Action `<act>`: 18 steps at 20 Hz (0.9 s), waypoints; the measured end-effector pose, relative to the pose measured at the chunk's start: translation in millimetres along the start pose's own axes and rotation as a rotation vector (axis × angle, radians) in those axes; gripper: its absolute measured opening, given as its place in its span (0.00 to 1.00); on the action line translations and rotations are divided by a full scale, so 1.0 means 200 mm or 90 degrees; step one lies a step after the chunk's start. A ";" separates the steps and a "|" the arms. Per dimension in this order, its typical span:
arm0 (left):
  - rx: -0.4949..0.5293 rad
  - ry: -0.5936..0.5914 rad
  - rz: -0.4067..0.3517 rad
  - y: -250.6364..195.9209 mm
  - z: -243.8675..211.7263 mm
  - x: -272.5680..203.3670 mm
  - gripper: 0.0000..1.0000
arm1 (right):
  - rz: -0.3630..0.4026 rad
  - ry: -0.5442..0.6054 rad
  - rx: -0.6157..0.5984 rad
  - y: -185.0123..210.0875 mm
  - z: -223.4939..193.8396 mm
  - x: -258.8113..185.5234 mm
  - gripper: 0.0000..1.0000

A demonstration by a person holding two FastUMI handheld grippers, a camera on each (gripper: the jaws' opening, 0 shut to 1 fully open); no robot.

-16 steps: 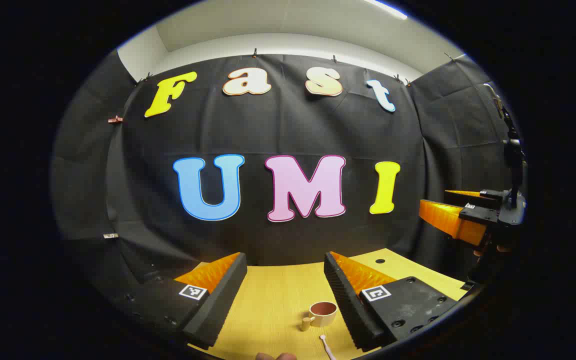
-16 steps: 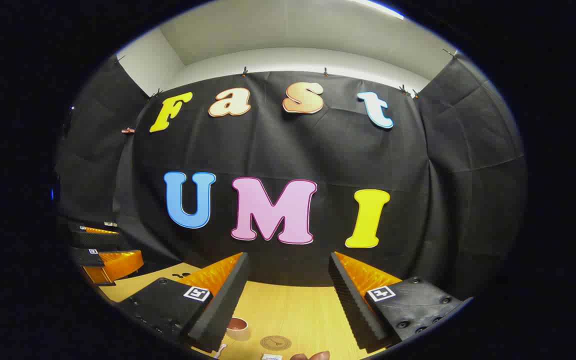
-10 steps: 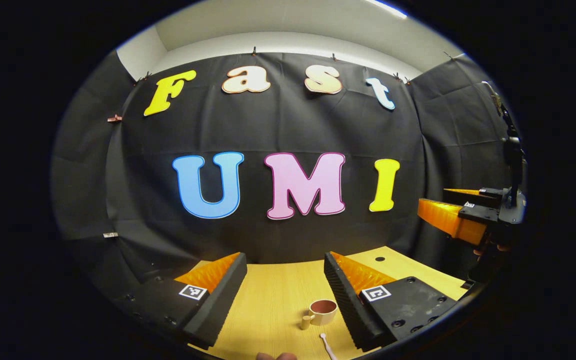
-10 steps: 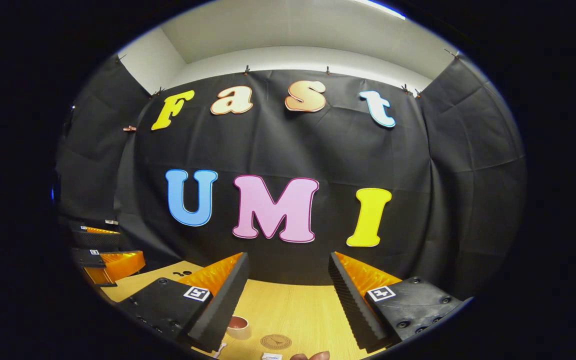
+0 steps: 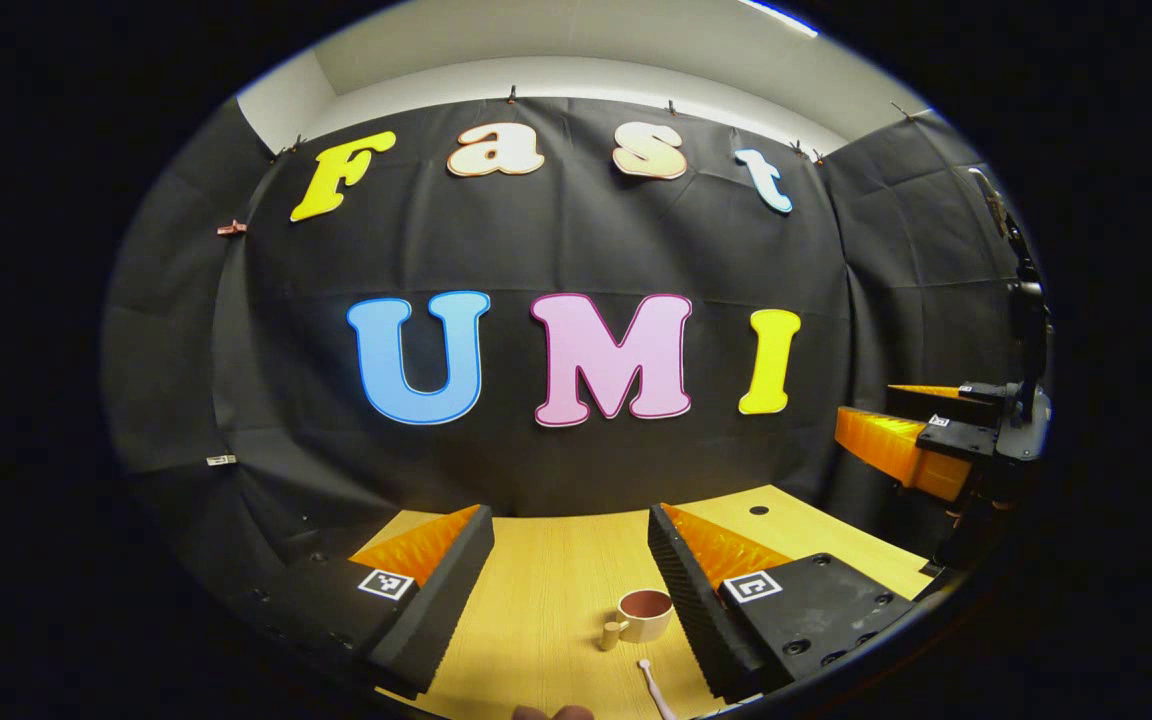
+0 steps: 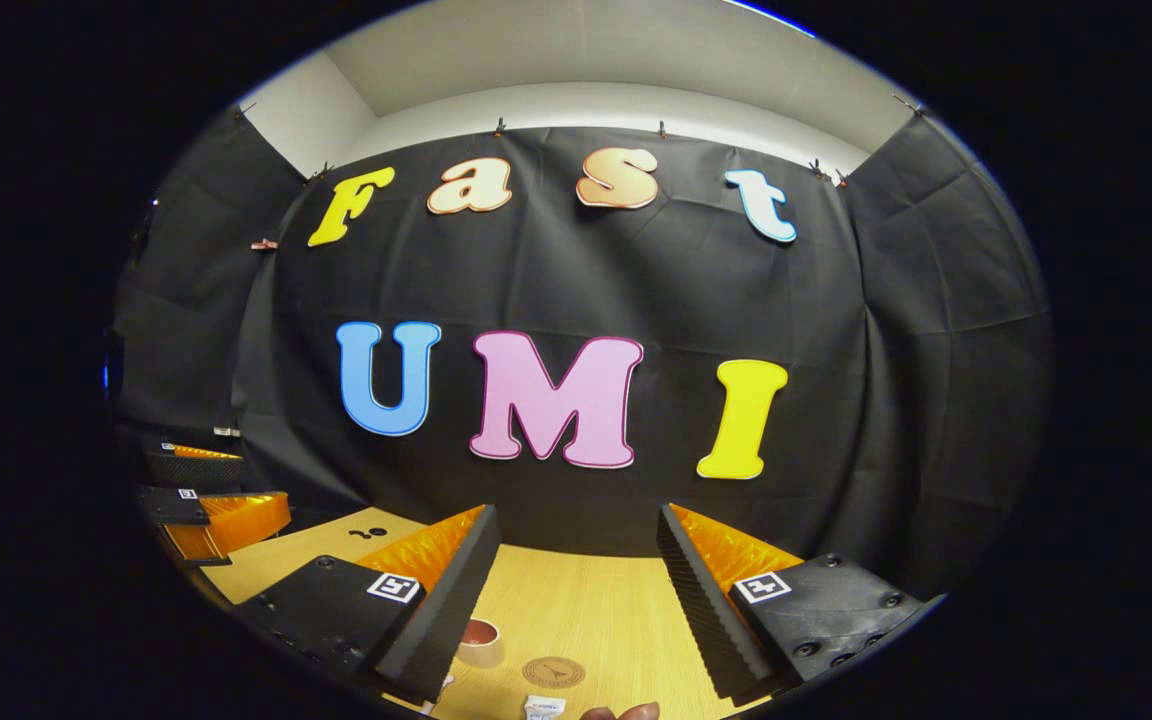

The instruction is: Put the toothbrush and toothpaste on the desktop into the cup, then pick up the cup and place it on the coaster on the desktop.

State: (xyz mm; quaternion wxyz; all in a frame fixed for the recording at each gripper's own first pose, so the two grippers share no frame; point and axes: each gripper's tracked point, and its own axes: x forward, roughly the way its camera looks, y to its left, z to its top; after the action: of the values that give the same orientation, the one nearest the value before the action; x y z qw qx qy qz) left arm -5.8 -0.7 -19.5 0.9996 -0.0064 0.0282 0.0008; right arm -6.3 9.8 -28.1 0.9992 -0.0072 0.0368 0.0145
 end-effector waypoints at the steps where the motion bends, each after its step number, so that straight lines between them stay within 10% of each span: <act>1: -0.001 0.004 -0.002 0.00 -0.01 -0.01 0.96 | 0.001 0.009 -0.001 0.01 -0.03 -0.01 0.97; 10: 0.003 0.065 0.008 0.05 -0.22 -0.08 0.96 | 0.031 0.096 -0.018 0.12 -0.33 -0.12 0.97; 18: -0.003 0.157 0.024 0.08 -0.53 -0.17 0.96 | 0.050 0.326 0.014 0.20 -0.95 -0.29 0.97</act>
State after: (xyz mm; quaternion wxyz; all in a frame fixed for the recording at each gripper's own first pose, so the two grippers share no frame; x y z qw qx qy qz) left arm -44.7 14.4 -123.0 0.9883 -0.0086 0.1508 0.0188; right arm -79.9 45.2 -214.3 0.9560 0.0016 0.2889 0.0507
